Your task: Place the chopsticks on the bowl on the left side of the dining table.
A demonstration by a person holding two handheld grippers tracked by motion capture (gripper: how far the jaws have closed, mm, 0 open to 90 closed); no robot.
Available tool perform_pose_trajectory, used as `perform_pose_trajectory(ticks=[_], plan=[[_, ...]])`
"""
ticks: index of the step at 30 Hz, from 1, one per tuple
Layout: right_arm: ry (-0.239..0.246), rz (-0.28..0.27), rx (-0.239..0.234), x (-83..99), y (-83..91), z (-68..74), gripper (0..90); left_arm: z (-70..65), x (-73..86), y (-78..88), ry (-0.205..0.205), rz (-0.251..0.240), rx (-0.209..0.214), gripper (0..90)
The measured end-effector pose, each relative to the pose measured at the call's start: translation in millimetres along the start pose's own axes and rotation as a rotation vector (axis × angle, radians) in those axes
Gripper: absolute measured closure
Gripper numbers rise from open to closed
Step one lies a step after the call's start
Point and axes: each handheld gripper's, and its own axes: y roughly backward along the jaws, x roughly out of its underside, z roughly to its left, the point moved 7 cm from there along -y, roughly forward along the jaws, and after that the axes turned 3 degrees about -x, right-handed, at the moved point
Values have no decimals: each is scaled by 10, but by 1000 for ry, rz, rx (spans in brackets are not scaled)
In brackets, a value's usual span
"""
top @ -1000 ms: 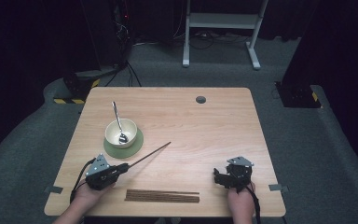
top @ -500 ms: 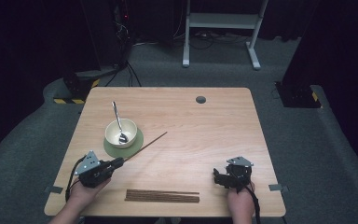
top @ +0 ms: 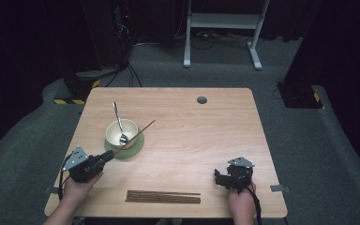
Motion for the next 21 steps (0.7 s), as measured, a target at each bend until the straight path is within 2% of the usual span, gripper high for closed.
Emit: perform_pose_trajectory(ticks=[8,18,21], plan=[[0,0,0,0,0,1,95,205,-20,-7,63,-30,-62,845],[1,0,-1,0,0,4,95,421,39,-17,103,-34,-130,845],[1,0,-1,1,0,4,95,474,77,-33,123,-26,-136,845]])
